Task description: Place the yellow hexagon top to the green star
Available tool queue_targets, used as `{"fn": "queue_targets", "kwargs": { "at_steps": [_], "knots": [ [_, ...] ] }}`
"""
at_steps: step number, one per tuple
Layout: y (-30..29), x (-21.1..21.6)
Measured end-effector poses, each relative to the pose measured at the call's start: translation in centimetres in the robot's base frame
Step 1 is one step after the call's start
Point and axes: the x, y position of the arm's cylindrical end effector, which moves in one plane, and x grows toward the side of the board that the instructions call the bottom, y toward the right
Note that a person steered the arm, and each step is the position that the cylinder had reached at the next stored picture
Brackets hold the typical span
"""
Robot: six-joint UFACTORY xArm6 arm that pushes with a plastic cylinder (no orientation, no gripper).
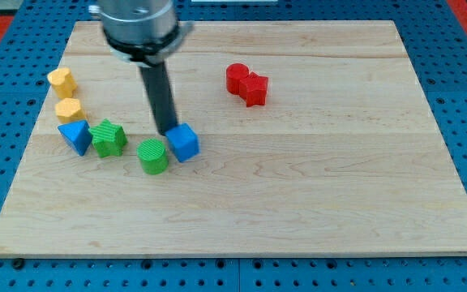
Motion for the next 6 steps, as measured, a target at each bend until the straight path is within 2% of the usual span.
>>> {"fn": "queue_targets", "kwargs": {
  "at_steps": [1,2,3,4,5,6],
  "knots": [
    [3.3,4.8],
    [4.1,6.8],
    [-5.3,12.3],
    [-17.0,11.3],
    [-21.0,4.7],
    [-20.2,-4.0]
  ]
}}
